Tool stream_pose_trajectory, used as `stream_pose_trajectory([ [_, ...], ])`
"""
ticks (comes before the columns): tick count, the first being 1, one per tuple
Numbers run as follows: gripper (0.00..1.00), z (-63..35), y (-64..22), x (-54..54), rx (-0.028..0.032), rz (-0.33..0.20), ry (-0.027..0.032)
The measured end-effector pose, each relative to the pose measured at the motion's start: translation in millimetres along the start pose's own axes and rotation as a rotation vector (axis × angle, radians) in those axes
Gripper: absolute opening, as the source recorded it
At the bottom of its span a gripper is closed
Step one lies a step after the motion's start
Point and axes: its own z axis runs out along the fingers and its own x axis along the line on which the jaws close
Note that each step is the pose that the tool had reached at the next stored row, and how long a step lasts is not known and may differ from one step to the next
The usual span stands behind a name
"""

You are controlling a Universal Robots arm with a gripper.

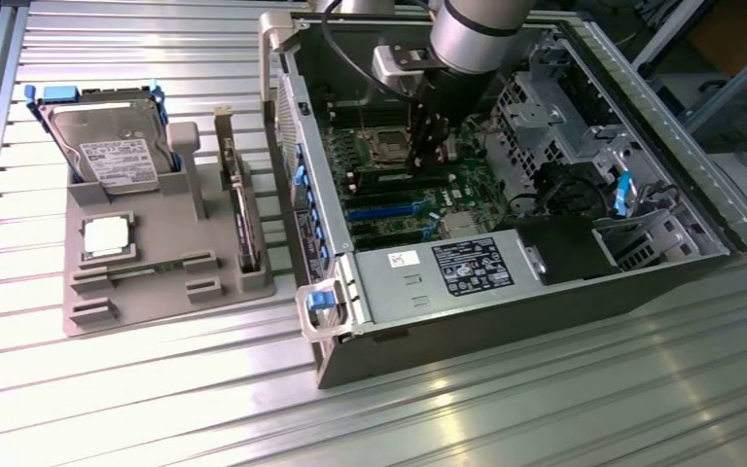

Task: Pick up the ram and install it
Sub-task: 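Insert the ram into the slot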

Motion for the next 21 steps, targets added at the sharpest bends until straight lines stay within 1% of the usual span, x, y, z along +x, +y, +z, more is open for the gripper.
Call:
stream_pose_trajectory([
  [4, 0.12, 4.3, -0.1, 0.1, -0.0001, 0.0, -0.0001],
  [11, 0.12, 5.7, -0.1, 0.3, -0.0001, -0.001, -0.0015],
  [12, 0.13, 5.7, -0.1, 0.3, 0.0001, -0.001, -0.0021],
  [13, 0.2, 5.7, -0.1, 0.3, -0.0001, -0.001, -0.0026],
  [14, 0.2, 4.7, -0.1, 0.4, -0.0002, -0.001, -0.0012],
  [15, 0.2, 2.0, -0.1, 0.3, -0.0001, -0.001, -0.001],
  [17, 0.2, -6.6, 0.0, -0.6, -0.0001, -0.001, 0.0],
  [18, 0.18, -9.1, 0.0, -1.7, 0.0, -0.001, -0.0002],
  [19, 0.12, -9.4, 0.1, -2.1, 0.0, -0.001, 0.0],
  [20, 0.1, -9.4, -0.4, -2.1, 0.0, -0.001, 0.0],
  [21, 0.1, -9.4, -3.0, -2.2, -0.0008, -0.001, 0.0003],
])
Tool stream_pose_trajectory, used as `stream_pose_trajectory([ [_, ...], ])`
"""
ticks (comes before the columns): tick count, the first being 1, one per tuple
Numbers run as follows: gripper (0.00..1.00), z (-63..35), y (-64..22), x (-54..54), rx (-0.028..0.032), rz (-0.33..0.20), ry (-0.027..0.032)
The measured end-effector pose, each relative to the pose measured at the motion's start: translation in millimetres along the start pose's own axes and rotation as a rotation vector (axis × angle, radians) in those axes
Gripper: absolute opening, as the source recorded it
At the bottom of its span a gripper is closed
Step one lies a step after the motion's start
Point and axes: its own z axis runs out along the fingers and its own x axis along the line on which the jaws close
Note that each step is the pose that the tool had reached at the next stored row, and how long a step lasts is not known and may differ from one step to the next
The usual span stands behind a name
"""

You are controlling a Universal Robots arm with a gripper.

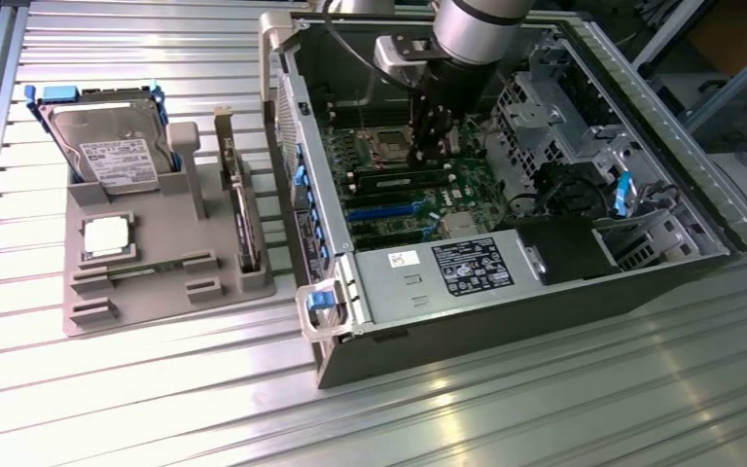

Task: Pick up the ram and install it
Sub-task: 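Insert the ram into the slot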

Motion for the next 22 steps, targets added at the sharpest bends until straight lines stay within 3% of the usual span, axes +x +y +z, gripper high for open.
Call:
stream_pose_trajectory([
  [1, 0.1, 0.0, -3.6, 0.0, -0.002, 0.0, -0.0002],
  [4, 0.1, -0.3, -24.6, 0.3, -0.0159, 0.0, 0.0002],
  [5, 0.1, -0.2, -38.7, 0.3, -0.0256, 0.0, -0.0001],
  [7, 0.1, -0.5, -59.2, 0.3, -0.037, 0.0, 0.0],
  [9, 0.1, -0.7, -73.3, 0.3, -0.0412, 0.0, 0.0],
  [11, 0.1, -1.0, -92.5, 0.4, -0.0454, 0.0, 0.0005],
  [13, 0.1, -7.0, -97.2, 0.3, -0.0455, 0.0, 0.0028],
  [17, 0.1, -40.8, -99.8, 0.0, -0.0454, 0.0, 0.003],
  [19, 0.1, -51.7, -100.0, -0.1, -0.0455, 0.001, 0.0031],
  [22, 0.1, -54.8, -100.0, -0.1, -0.0455, 0.0, 0.0028],
])
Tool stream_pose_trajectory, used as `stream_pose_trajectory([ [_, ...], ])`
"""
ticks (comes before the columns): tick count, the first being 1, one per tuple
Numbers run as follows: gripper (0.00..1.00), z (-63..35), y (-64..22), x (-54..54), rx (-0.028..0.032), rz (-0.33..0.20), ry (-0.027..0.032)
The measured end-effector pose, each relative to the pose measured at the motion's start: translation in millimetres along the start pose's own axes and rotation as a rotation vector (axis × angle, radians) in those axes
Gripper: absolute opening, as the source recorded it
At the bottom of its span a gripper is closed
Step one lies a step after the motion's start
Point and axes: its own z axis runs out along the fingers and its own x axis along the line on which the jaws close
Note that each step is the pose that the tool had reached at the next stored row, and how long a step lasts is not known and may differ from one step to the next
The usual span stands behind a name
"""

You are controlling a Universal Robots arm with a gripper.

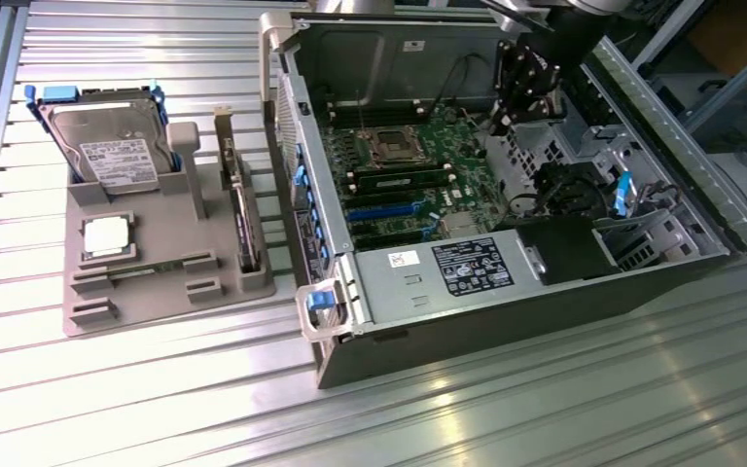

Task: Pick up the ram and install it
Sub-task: 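Insert the ram into the slot, then press down the ram until it locks into place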

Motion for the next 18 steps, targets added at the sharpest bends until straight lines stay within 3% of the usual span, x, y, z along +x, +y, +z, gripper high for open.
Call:
stream_pose_trajectory([
  [5, 0.1, 0.7, 1.7, 0.0, 0.0, 0.0, 0.0001],
  [7, 0.1, 8.0, 21.2, 0.0, -0.0001, 0.0, 0.0002],
  [9, 0.1, 13.7, 30.2, 0.0, -0.0001, 0.0, 0.0002],
  [13, 0.1, 32.6, 35.3, 0.2, -0.0001, 0.0, 0.0002],
  [18, 0.1, 47.0, 36.1, 0.2, -0.0003, 0.0, 0.0002],
])
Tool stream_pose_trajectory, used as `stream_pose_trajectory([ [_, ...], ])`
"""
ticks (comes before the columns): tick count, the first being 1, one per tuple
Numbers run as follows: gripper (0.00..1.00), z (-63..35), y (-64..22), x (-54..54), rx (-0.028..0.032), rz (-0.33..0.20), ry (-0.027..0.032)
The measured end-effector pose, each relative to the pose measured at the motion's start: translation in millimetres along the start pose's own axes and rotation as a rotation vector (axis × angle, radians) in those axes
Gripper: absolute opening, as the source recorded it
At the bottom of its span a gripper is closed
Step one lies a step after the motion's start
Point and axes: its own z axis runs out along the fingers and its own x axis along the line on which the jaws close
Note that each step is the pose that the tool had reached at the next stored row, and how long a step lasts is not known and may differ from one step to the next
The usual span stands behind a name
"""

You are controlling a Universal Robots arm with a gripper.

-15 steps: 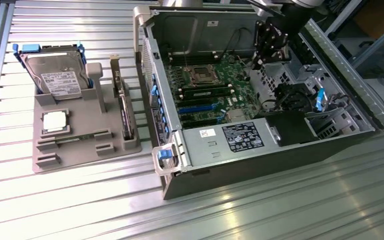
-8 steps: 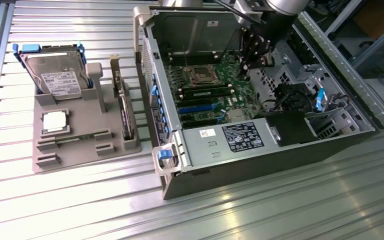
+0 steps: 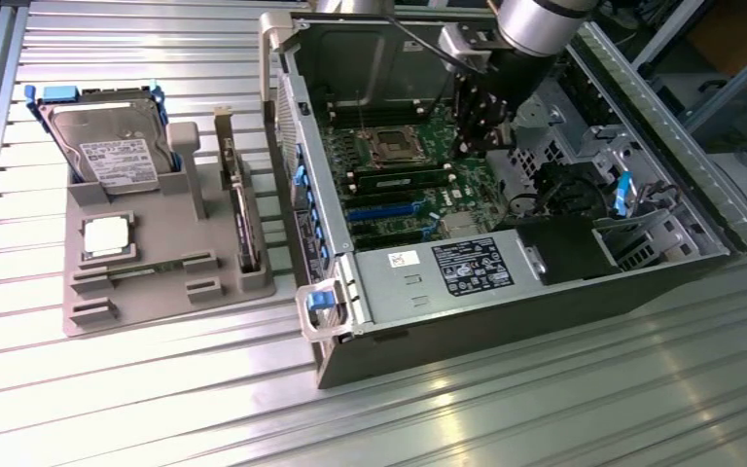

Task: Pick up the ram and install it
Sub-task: 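Press down the ram until it locks into place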

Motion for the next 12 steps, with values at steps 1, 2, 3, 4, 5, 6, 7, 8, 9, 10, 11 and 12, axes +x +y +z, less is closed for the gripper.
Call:
stream_pose_trajectory([
  [1, 0.1, 3.3, 0.1, 0.0, 0.0, 0.0, -0.0001],
  [2, 0.1, 9.5, 0.1, 0.0, -0.0002, 0.0, -0.0002],
  [3, 0.1, 12.8, 0.0, 0.0, -0.0003, 0.0, 0.0],
  [4, 0.1, 16.6, 0.0, 0.1, -0.0003, 0.0, -0.0001],
  [5, 0.1, 19.3, -0.1, 0.1, -0.0004, 0.0, -0.0001],
  [6, 0.1, 21.5, -0.2, 0.1, -0.0004, 0.0, 0.0],
  [7, 0.1, 25.0, -0.4, 0.2, -0.0004, 0.0, 0.0002],
  [8, 0.1, 26.6, -0.5, 0.2, -0.0004, 0.0, 0.0002],
  [9, 0.1, 26.9, -0.5, 0.2, -0.0004, 0.0, 0.0002],
  [10, 0.1, 26.8, -0.5, 0.2, -0.0004, 0.0, 0.0],
  [11, 0.1, 24.1, -0.4, 0.0, -0.0002, 0.0, -0.0007],
  [12, 0.1, 17.5, 0.0, 0.0, -0.0003, 0.0, 0.0],
])
